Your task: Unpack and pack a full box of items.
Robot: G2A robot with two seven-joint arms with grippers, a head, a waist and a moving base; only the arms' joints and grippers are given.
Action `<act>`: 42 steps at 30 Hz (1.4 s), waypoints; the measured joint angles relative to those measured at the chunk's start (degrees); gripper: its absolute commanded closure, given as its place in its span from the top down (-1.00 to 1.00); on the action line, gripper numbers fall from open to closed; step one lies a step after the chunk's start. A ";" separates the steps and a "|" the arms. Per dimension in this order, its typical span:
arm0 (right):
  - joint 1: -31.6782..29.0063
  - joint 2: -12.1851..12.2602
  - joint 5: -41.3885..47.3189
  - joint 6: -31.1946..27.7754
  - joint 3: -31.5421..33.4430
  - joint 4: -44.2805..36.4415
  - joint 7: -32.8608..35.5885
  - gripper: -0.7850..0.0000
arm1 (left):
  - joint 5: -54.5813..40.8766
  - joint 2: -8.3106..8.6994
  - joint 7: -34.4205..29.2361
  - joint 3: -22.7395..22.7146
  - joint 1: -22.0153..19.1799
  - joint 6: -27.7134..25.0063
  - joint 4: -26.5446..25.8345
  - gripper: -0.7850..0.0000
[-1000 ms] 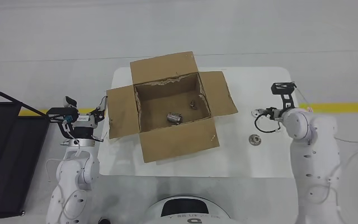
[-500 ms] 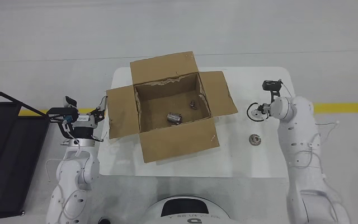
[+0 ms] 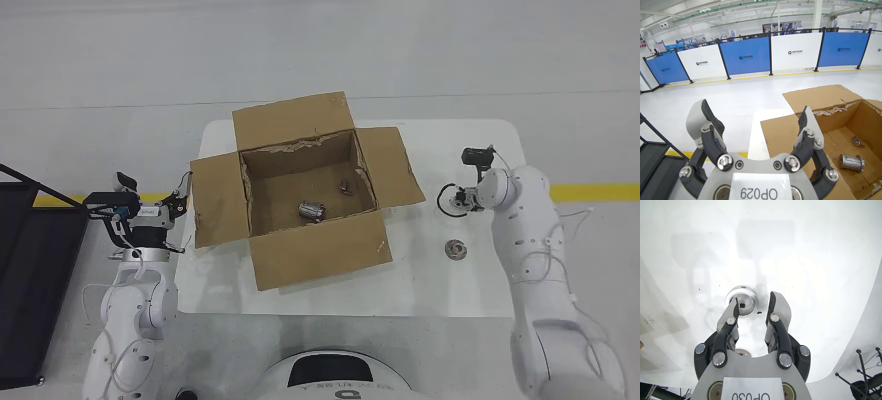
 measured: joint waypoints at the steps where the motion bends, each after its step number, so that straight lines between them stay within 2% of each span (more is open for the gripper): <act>1: 0.23 0.00 0.21 0.00 -0.04 0.54 -0.03 -0.21 | 0.00 0.00 0.00 0.00 0.00 0.00 0.00 1.00; 4: 0.90 0.02 0.89 -0.20 -0.09 2.11 -0.29 -0.41 | 0.00 0.00 0.00 0.00 0.00 0.00 0.00 1.00; 8: 1.09 0.11 1.89 -0.42 0.12 2.65 -0.58 -1.00 | 0.00 0.00 0.00 0.00 0.00 0.00 0.00 1.00; 13: -0.69 0.53 4.26 -1.11 1.92 -0.97 -0.63 -1.00 | 0.00 0.00 0.00 0.00 0.00 0.00 0.00 1.00; 24: -9.44 1.86 11.31 -0.62 9.29 -17.34 1.93 -1.00 | 0.00 0.00 0.00 0.00 0.00 0.00 0.00 1.00; 28: -11.98 2.00 20.83 -2.01 13.01 -22.33 2.68 -1.00 | 0.00 0.00 0.00 0.00 0.00 0.00 0.00 1.00; 33: -13.17 2.18 36.17 -4.84 17.74 -24.08 4.72 -1.00 | 0.00 0.00 0.00 0.00 0.00 0.00 0.00 1.00; 37: -13.89 2.58 50.65 -8.43 21.56 -23.97 8.96 -1.00 | 0.00 0.00 0.00 0.00 0.00 0.00 0.00 1.00; 42: -13.17 3.15 64.73 -7.79 23.99 -21.03 14.74 -1.00 | 0.00 0.00 0.00 0.00 0.00 0.00 0.00 1.00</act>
